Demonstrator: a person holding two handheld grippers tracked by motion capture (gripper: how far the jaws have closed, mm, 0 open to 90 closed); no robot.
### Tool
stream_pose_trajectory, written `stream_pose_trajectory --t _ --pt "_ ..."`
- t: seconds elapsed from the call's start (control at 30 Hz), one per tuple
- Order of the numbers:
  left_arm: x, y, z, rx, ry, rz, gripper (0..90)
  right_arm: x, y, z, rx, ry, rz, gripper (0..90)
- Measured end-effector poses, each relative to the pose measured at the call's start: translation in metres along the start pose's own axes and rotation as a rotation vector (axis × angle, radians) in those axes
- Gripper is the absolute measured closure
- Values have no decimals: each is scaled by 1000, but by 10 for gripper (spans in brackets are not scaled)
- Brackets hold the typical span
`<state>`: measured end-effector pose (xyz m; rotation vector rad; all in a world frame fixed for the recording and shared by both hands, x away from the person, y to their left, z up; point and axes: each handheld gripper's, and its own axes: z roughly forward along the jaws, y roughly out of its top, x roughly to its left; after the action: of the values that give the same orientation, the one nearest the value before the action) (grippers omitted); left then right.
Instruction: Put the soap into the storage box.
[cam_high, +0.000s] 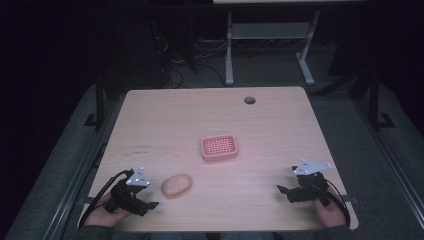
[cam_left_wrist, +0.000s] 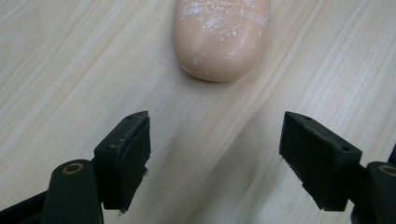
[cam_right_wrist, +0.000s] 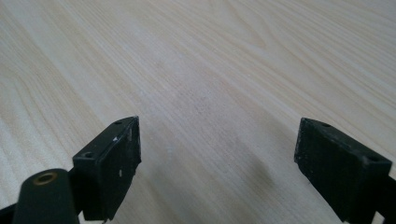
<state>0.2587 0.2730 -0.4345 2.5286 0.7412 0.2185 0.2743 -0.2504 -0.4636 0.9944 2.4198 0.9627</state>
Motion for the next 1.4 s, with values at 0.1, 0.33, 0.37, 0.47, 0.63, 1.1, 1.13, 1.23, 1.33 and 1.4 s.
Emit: stream_pose_trajectory --t 0.1,0.33,0.37,0.47,0.63,1.1,1.13,1.23,1.33,1.4 --pt "0 1 1 4 -4 0 243 -1 0 1 1 -1 -8 141" --pt "-1 5 4 12 -9 15 237 0 0 1 4 0 -2 142" --pt "-2 5 5 11 -10 14 237 -1 0 1 4 -1 -6 142" --pt "-1 7 6 14 -5 24 237 0 0 1 4 1 -5 141" --pt "-1 8 6 16 -5 23 237 -1 0 1 3 2 -6 142" --pt "-1 15 9 18 -12 32 238 0 1 1 6 4 -5 141" --pt "-2 16 10 11 -9 30 237 0 1 1 6 4 -6 142" --pt "-1 18 10 12 -11 40 237 0 1 1 5 5 -8 141" --pt "-1 20 10 11 -14 39 237 0 2 2 4 6 -9 141" --pt "-2 21 11 10 -13 46 237 0 2 1 4 5 -10 141"
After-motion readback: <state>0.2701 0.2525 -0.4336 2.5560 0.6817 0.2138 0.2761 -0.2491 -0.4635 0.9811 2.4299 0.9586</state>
